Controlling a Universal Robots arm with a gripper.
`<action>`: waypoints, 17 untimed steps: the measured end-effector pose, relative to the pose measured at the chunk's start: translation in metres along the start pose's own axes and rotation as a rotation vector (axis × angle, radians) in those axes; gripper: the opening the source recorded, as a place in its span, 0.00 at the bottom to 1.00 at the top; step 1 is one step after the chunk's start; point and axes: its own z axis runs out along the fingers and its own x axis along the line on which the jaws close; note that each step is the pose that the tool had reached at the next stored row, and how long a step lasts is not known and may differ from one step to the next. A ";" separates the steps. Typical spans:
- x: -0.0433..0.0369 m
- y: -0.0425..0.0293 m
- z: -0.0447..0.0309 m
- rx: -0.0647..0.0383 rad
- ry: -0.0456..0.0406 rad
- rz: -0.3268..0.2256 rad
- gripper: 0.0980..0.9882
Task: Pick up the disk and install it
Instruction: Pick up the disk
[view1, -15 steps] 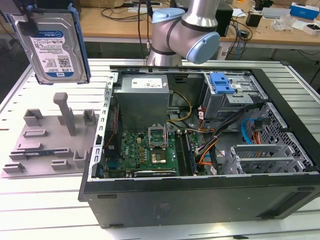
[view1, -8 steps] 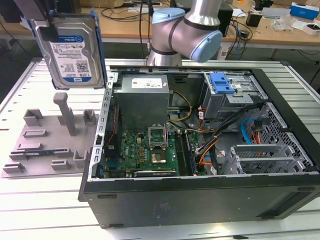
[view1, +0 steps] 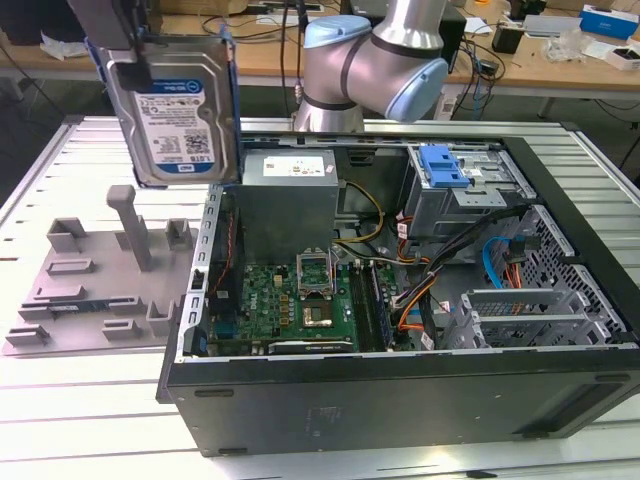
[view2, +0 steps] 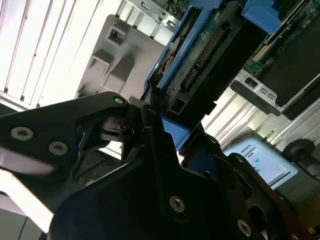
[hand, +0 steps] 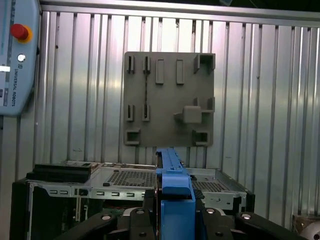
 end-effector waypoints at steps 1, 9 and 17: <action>0.0014 -0.0025 0.0000 0.000 0.0000 0.000 0.30; 0.0195 -0.0258 -0.0005 0.000 -0.0001 0.000 0.30; 0.0458 -0.0566 -0.0011 0.000 0.0000 0.000 0.30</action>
